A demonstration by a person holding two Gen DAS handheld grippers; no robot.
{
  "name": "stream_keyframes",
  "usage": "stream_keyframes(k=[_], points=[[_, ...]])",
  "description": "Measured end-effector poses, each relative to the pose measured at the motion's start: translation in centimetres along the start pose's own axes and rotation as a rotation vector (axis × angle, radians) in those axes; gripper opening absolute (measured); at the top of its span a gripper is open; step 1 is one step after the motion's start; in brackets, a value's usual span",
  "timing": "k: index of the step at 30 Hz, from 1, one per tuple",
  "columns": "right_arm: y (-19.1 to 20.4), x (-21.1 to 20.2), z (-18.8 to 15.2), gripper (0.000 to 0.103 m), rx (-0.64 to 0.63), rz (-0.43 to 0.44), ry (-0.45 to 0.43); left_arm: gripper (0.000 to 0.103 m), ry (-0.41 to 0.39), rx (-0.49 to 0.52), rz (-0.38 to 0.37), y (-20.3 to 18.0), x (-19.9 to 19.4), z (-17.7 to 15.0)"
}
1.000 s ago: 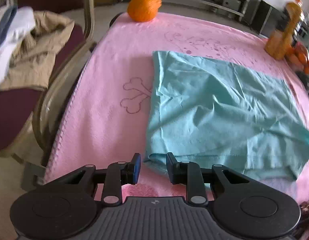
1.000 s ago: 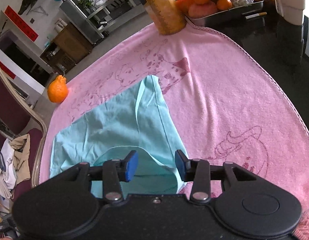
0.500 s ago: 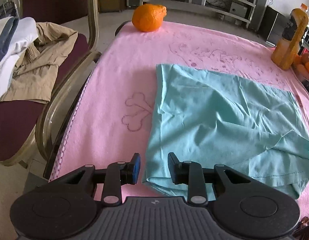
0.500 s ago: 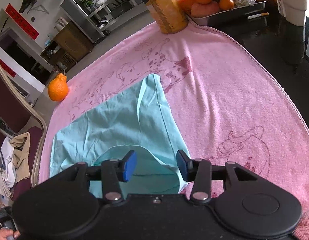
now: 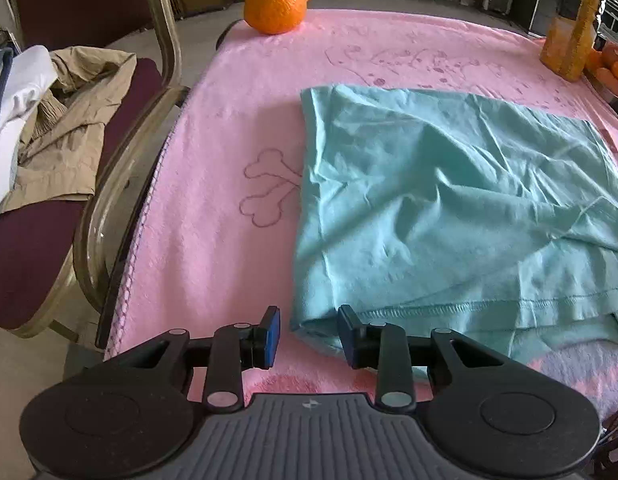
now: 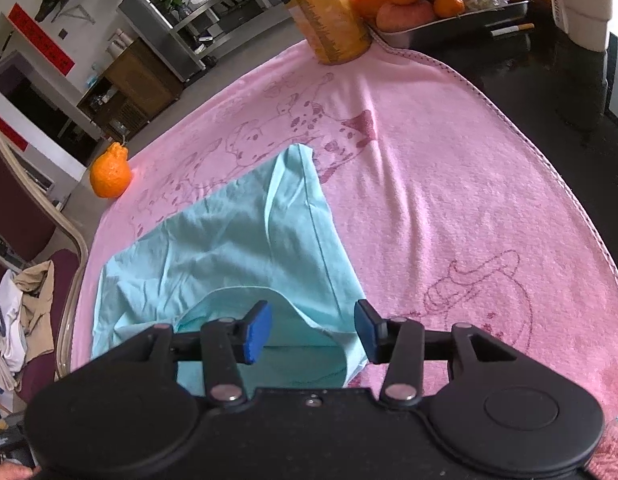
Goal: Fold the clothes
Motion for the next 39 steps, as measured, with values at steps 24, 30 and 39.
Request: stream_keyframes(k=[24, 30, 39], points=[[0.6, -0.4, -1.0, 0.040, -0.172, -0.056, -0.051, 0.036, -0.117, 0.039, -0.064, -1.2, -2.5, 0.5], [2.4, 0.3, -2.3, 0.007, -0.370, -0.174, -0.096, 0.035, -0.114, -0.058, -0.048, 0.4, -2.2, 1.0], [2.0, -1.1, -5.9, 0.006, -0.460, -0.227, -0.097, 0.036, -0.110, -0.014, -0.153, -0.5, -2.8, 0.5]])
Point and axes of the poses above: each gripper's, at about its wrist camera, not at the fingertips, and x roughly the way its jaws point, y to its left, z to its top, the point moved 7 cm from there along x, roughly the way its jaws point, and after that the axes turned 13 degrees about -z, right-handed, at the moved point
